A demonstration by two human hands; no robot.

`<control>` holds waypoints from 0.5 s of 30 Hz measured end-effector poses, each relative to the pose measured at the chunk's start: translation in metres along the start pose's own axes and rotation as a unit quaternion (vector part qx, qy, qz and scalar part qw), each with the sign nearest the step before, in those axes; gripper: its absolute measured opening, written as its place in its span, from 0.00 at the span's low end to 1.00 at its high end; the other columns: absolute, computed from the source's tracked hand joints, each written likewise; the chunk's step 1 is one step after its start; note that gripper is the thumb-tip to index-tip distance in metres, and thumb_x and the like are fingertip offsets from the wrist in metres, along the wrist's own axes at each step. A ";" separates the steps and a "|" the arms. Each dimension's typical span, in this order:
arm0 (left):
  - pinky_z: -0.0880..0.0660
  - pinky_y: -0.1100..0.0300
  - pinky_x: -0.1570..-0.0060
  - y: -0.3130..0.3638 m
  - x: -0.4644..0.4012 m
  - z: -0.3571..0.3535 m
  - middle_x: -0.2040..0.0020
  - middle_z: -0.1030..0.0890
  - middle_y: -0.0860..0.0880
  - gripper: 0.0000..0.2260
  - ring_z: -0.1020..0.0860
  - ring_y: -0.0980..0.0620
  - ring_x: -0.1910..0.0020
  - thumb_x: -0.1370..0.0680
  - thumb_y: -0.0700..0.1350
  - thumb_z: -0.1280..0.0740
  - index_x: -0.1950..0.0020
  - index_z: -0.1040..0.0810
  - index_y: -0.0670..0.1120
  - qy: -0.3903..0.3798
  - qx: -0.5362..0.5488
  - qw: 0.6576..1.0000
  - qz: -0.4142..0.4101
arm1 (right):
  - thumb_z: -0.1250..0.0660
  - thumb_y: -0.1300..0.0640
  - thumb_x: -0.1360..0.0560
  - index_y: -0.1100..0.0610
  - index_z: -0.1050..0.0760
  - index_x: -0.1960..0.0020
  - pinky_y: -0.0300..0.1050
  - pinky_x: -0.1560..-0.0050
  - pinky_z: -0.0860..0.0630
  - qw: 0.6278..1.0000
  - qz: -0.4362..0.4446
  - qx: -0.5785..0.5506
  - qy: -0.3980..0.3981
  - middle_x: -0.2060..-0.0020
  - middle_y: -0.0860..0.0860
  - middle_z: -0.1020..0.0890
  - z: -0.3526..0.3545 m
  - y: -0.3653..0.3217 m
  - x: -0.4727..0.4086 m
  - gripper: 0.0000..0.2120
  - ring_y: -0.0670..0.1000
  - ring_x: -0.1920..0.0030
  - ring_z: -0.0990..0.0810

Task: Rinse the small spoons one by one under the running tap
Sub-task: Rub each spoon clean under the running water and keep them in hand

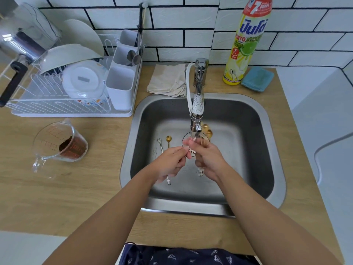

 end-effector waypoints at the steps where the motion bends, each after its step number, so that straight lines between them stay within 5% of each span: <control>1: 0.44 0.65 0.80 -0.001 0.002 -0.005 0.73 0.35 0.50 0.15 0.43 0.56 0.79 0.15 0.53 0.43 0.54 0.25 0.46 -0.036 0.047 0.998 0.010 | 0.29 0.59 0.21 0.61 0.19 0.43 0.35 0.80 0.43 0.999 0.006 -0.032 -0.020 0.68 0.45 0.16 -0.001 -0.006 -0.001 0.08 0.42 0.80 0.41; 3: 0.42 0.65 0.80 -0.002 0.003 -0.010 0.72 0.32 0.50 0.16 0.42 0.56 0.79 0.15 0.54 0.41 0.54 0.22 0.47 -0.078 0.087 0.993 0.016 | 0.28 0.60 0.25 0.53 0.16 0.57 0.34 0.80 0.43 0.995 0.023 -0.091 -0.045 0.61 0.49 0.13 -0.003 -0.016 -0.002 0.04 0.41 0.81 0.40; 6: 0.38 0.65 0.78 0.004 -0.008 -0.005 0.70 0.25 0.51 0.16 0.37 0.56 0.78 0.16 0.55 0.40 0.51 0.19 0.46 -0.021 0.012 1.000 -0.016 | 0.24 0.54 0.30 0.51 0.16 0.66 0.36 0.80 0.46 0.996 0.057 -0.065 0.017 0.69 0.47 0.16 0.013 -0.027 -0.002 0.07 0.41 0.82 0.41; 11: 0.31 0.61 0.69 0.026 -0.022 0.009 0.67 0.22 0.54 0.12 0.30 0.57 0.71 0.15 0.49 0.41 0.50 0.20 0.48 0.121 -0.190 0.970 -0.092 | 0.26 0.57 0.23 0.51 0.25 0.61 0.36 0.81 0.42 0.975 0.089 -0.091 0.183 0.61 0.51 0.12 0.058 -0.035 -0.001 0.11 0.41 0.82 0.36; 15: 0.34 0.60 0.68 0.017 -0.033 -0.003 0.66 0.28 0.50 0.14 0.32 0.55 0.69 0.15 0.46 0.43 0.48 0.19 0.44 0.096 -0.114 0.987 -0.053 | 0.27 0.56 0.21 0.55 0.19 0.59 0.36 0.82 0.41 0.973 0.083 -0.096 0.191 0.71 0.47 0.16 0.057 -0.032 0.004 0.08 0.41 0.83 0.36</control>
Point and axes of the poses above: each hand's wrist, its own x-axis away from the middle knuckle, its own z-axis out of the back of the hand, y = z × x, the point moved 10 cm from there along -x, towards the middle knuckle
